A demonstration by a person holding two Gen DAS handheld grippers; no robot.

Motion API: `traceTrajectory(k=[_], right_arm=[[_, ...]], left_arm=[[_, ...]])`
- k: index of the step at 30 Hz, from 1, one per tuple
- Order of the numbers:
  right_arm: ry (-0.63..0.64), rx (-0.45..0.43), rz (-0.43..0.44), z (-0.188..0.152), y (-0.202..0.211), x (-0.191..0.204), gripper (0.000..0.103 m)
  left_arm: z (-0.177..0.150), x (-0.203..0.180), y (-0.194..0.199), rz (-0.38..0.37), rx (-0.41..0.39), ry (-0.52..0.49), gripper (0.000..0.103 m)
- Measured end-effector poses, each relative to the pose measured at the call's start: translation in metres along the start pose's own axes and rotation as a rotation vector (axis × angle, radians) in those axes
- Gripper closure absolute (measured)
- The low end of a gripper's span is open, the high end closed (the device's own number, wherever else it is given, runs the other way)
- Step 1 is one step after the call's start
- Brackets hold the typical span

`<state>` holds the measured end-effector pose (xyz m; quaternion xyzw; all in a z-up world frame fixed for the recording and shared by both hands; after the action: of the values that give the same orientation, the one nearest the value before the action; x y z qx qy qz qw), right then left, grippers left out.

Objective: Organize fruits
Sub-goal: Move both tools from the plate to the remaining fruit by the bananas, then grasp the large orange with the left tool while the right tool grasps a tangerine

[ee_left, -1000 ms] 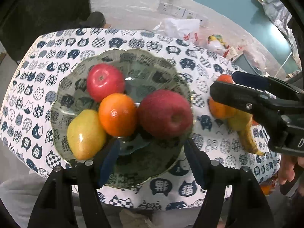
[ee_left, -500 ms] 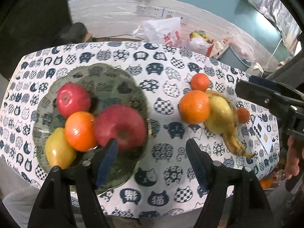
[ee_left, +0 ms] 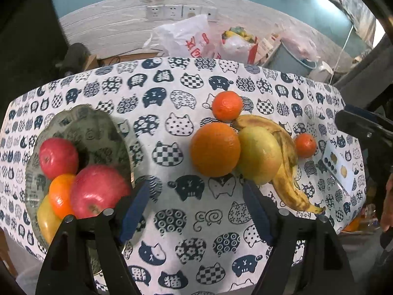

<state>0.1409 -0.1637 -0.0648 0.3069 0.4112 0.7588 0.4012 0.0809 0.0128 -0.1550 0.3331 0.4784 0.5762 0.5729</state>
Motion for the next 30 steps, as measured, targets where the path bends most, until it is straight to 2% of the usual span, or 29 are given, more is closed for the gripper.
traceTrajectory(k=[6, 14, 23, 30], right_arm=[[-0.048, 0.051, -0.034, -0.016, -0.009, -0.031, 0.024], [-0.094, 0.125, -0.040, -0.037, -0.034, -0.057, 0.024], [-0.144, 0.172, -0.026, -0.051, -0.056, -0.075, 0.024], [-0.155, 0.196, -0.001, -0.055, -0.071, -0.079, 0.024]], left_arm=[[0.008, -0.010, -0.018, 0.010, 0.026, -0.004, 0.024], [0.017, -0.015, -0.036, -0.017, 0.049, 0.011, 0.024], [0.023, -0.010, -0.054, -0.074, 0.083, 0.044, 0.023], [0.031, -0.002, -0.060, -0.129, 0.080, 0.113, 0.022]])
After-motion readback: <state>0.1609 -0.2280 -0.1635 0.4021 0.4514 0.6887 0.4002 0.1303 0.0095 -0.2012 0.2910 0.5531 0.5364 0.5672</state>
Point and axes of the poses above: each gripper's, at about its wrist camera, not at the fingertips, and y roughly against the way its jaws point, x to its left, z to its top, the point moved 2 cm from there along -y, roughly the way its jaws point, and after that the axes turned 8 degrees about y, right-handed, at the moved point
